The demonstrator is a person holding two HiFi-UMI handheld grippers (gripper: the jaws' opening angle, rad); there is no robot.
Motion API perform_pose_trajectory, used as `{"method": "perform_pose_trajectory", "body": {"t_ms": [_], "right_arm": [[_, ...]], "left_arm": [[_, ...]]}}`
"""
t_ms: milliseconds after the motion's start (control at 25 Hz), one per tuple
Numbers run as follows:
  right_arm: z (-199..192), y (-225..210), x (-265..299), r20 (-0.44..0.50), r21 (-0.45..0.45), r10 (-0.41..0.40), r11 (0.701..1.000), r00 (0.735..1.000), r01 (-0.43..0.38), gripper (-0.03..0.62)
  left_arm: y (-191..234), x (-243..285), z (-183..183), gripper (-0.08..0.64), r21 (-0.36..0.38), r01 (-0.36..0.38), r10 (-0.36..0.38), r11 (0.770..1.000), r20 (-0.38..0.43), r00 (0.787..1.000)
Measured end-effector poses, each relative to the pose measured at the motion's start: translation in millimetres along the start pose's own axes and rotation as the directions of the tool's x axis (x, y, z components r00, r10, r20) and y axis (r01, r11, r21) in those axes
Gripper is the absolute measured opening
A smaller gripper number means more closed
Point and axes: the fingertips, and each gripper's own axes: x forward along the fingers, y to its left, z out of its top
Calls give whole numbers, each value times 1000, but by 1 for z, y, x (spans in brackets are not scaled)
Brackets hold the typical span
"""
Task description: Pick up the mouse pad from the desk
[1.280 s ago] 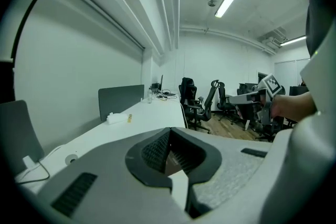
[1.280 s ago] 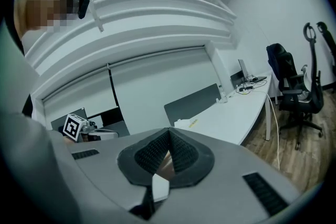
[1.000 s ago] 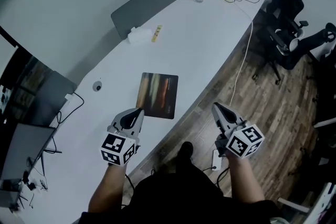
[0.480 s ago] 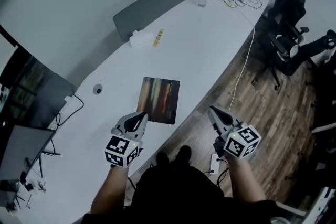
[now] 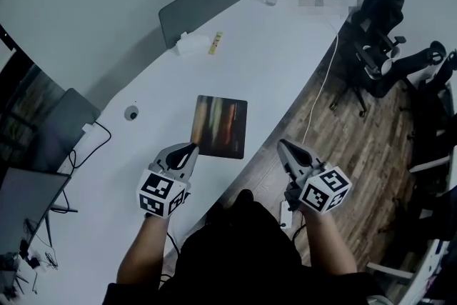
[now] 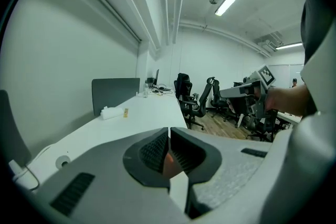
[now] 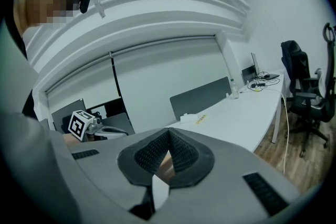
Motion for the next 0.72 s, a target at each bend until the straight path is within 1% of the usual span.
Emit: {"method": "perform_pose_trajectory", "body": {"t_ms": [120, 240, 440, 640, 720], "right_arm": [[-13, 9, 0, -34, 2, -8, 1000, 999, 9, 3], [-20, 8, 6, -57, 4, -21, 1000, 998, 21, 3], [-23, 9, 27, -71, 14, 6, 1000, 997, -5, 3], [-30, 3, 47, -76, 45, 36, 998, 996, -32, 3], [-36, -5, 52, -84, 62, 40, 998, 996, -35, 3]], "left_arm": [[4, 1, -6, 8, 2, 13, -13, 1000, 3, 1000], [7, 9, -13, 8, 15, 29, -29, 999, -1, 1000], [9, 32, -25, 12, 38, 63, -61, 997, -46, 997], [9, 53, -42, 91, 60, 103, -95, 993, -124, 988], [10, 63, -48, 110, 74, 115, -102, 991, -158, 982]]}}
